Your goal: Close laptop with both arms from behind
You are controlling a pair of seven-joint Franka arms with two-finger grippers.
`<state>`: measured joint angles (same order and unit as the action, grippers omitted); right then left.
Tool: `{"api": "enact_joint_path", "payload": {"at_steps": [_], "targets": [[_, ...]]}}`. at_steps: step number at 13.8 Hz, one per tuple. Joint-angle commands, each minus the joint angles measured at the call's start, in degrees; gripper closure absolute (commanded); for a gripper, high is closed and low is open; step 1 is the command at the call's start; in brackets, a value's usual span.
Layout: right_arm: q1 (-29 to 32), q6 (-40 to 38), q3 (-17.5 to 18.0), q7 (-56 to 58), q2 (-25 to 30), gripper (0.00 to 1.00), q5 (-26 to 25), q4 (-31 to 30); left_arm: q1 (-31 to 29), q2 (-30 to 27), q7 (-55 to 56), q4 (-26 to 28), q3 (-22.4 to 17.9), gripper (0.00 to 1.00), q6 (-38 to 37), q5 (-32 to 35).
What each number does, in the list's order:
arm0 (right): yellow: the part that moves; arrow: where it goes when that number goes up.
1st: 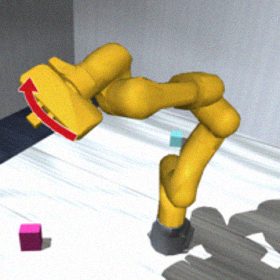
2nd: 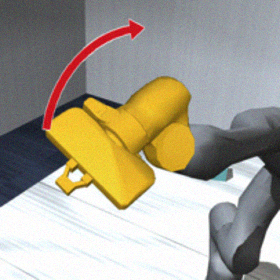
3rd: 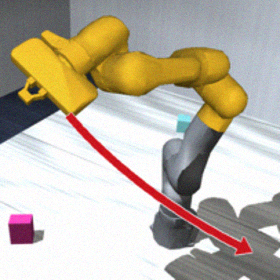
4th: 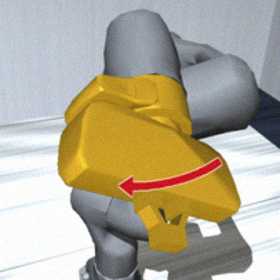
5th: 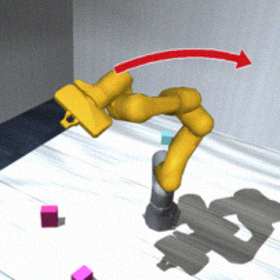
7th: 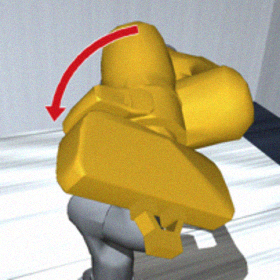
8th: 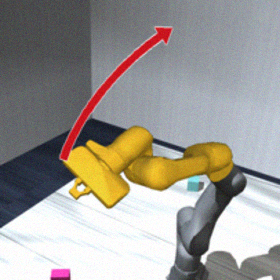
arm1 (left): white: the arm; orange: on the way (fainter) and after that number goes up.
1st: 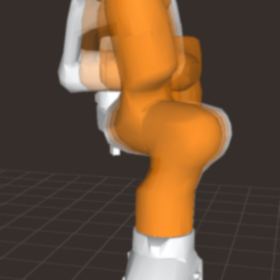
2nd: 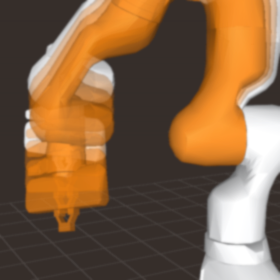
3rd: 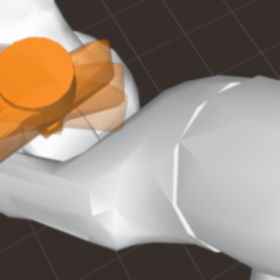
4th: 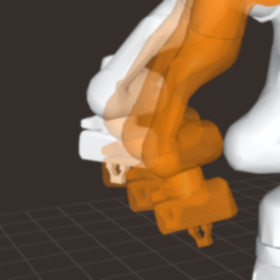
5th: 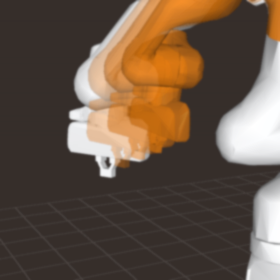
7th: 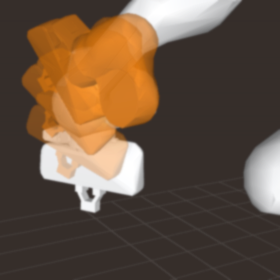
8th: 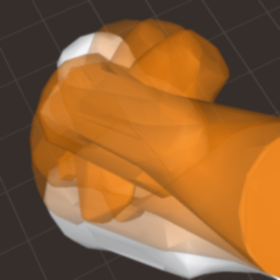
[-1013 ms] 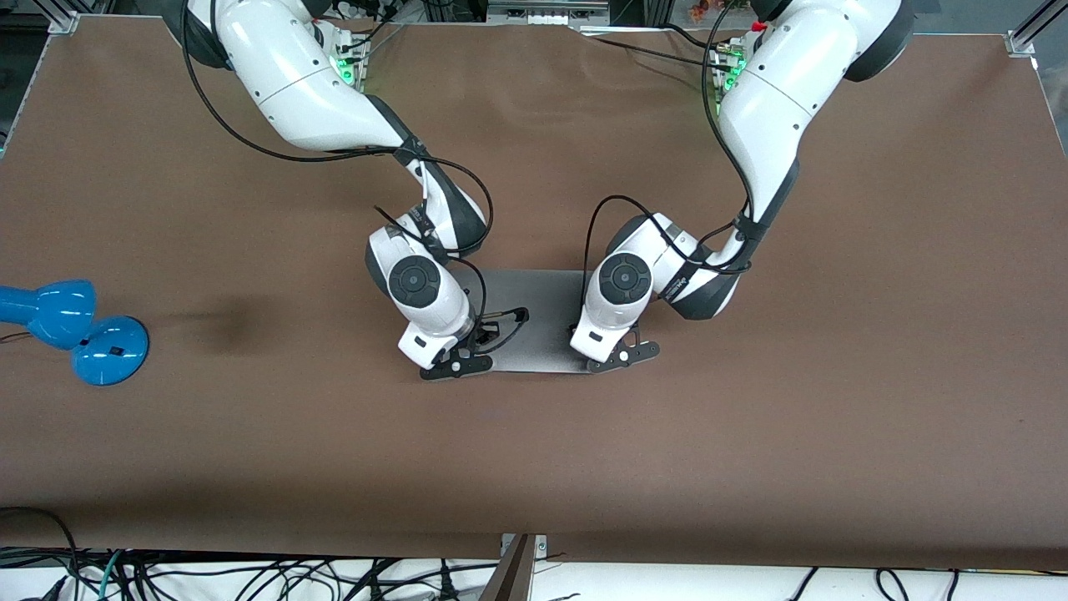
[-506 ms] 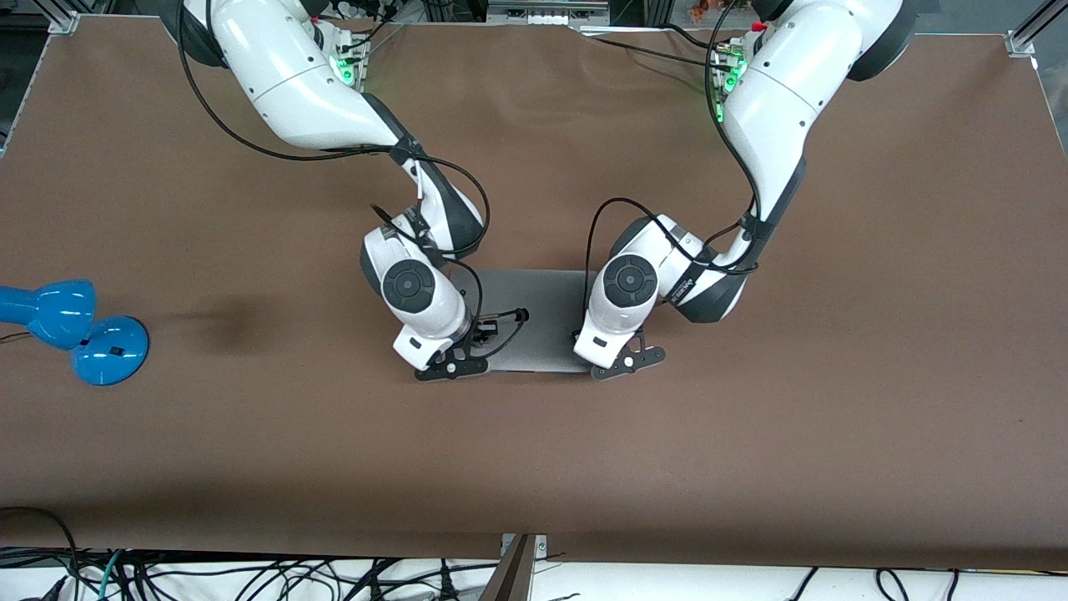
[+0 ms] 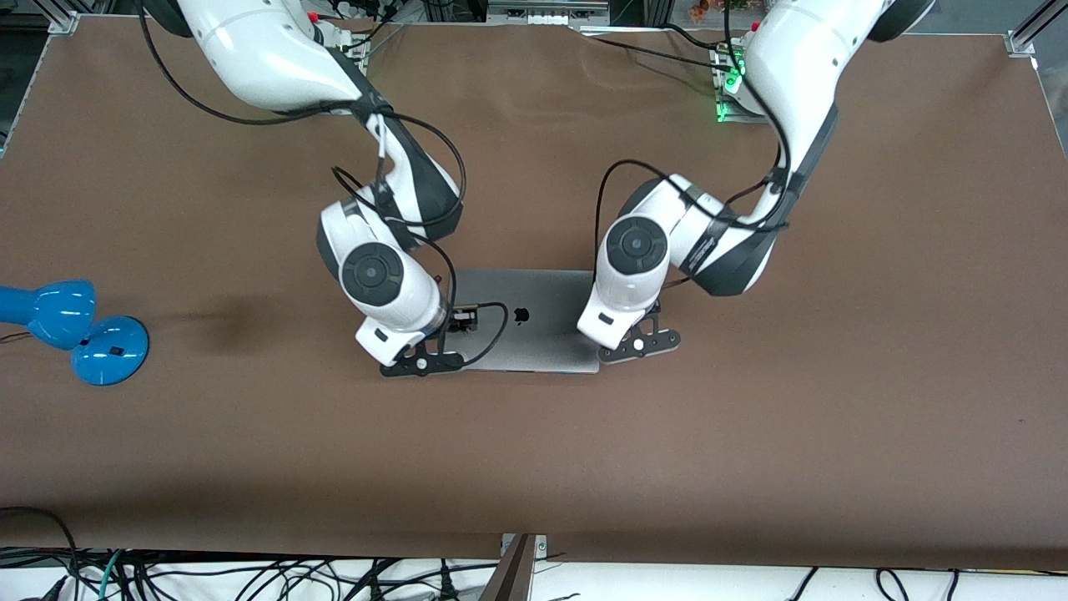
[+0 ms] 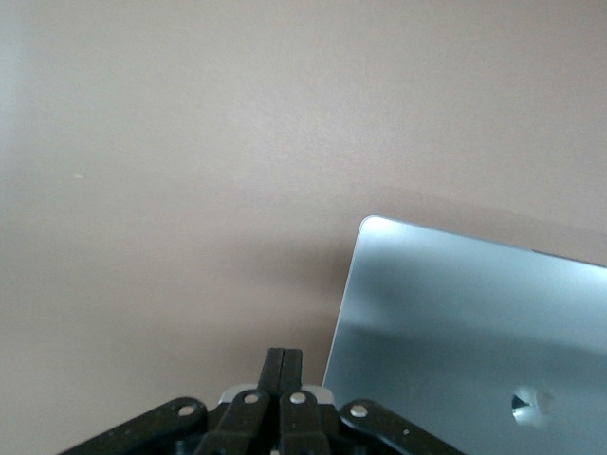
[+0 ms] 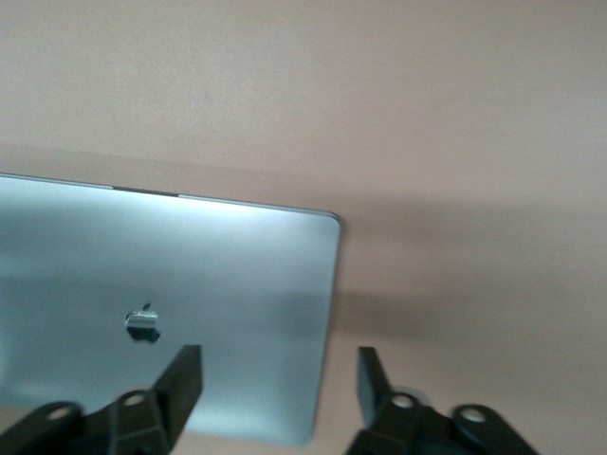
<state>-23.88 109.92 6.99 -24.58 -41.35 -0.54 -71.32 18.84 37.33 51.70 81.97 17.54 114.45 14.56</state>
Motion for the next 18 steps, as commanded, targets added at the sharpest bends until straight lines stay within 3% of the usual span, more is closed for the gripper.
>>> {"api": "enact_joint_path", "payload": {"at_steps": [1,3,4,5,9,13,18], "targets": [[1.3,-6.4,0.4,-0.6,4.4,0.00,0.6,0.3,-1.6,-13.0,-4.6,12.7,0.1,0.97,0.1,-3.3],[3.0,-9.9,0.6,-4.3,7.7,0.00,0.6,0.5,-2.0,-20.2,-6.6,18.6,-0.4,0.69,-0.3,-5.1],[3.9,-11.2,0.6,-5.3,9.2,0.00,0.7,0.5,-2.0,-22.8,-7.7,20.0,-0.8,0.16,-1.9,-6.3],[4.9,-12.3,0.7,-5.3,10.6,0.00,0.8,0.5,-2.1,-24.5,-9.0,20.1,-1.9,0.00,-4.5,-7.4],[8.4,-16.0,0.7,-5.2,16.0,0.00,0.6,0.5,-2.0,-31.5,-17.7,20.2,-6.3,0.00,-12.3,-11.3],[13.0,-19.6,0.7,-3.7,21.3,0.00,0.5,0.5,-1.5,-37.6,-27.4,20.3,-13.7,0.00,-18.2,-15.1],[21.7,-21.6,1.6,8.9,24.6,0.00,0.6,0.5,-1.2,-43.2,-36.6,23.9,-21.6,0.00,-20.3,-15.1]]}}
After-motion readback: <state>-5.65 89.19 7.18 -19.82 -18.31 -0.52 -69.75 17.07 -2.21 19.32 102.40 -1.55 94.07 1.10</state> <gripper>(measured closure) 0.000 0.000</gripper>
